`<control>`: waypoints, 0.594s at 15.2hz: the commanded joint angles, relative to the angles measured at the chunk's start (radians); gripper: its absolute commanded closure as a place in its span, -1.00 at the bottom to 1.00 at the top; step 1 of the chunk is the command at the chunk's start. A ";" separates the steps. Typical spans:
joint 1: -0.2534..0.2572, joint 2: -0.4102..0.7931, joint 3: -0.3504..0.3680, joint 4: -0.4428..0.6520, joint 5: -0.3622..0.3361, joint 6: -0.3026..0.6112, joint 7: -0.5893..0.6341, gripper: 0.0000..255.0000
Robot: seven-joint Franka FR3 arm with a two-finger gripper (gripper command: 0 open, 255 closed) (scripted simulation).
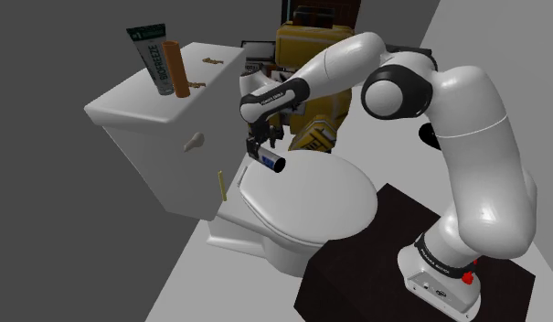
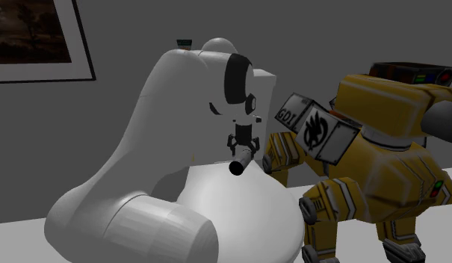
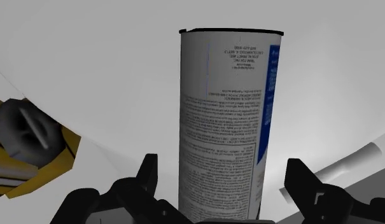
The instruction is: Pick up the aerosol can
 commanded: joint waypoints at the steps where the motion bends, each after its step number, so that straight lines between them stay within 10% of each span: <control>1: 0.001 0.015 0.000 -0.004 -0.001 0.020 0.002 -1.00; 4: 0.001 0.028 -0.001 -0.004 -0.001 0.033 0.003 -1.00; 5: 0.001 0.029 -0.001 -0.003 -0.001 0.032 0.003 1.00; 9: 0.001 0.030 -0.001 -0.001 -0.001 0.031 0.003 1.00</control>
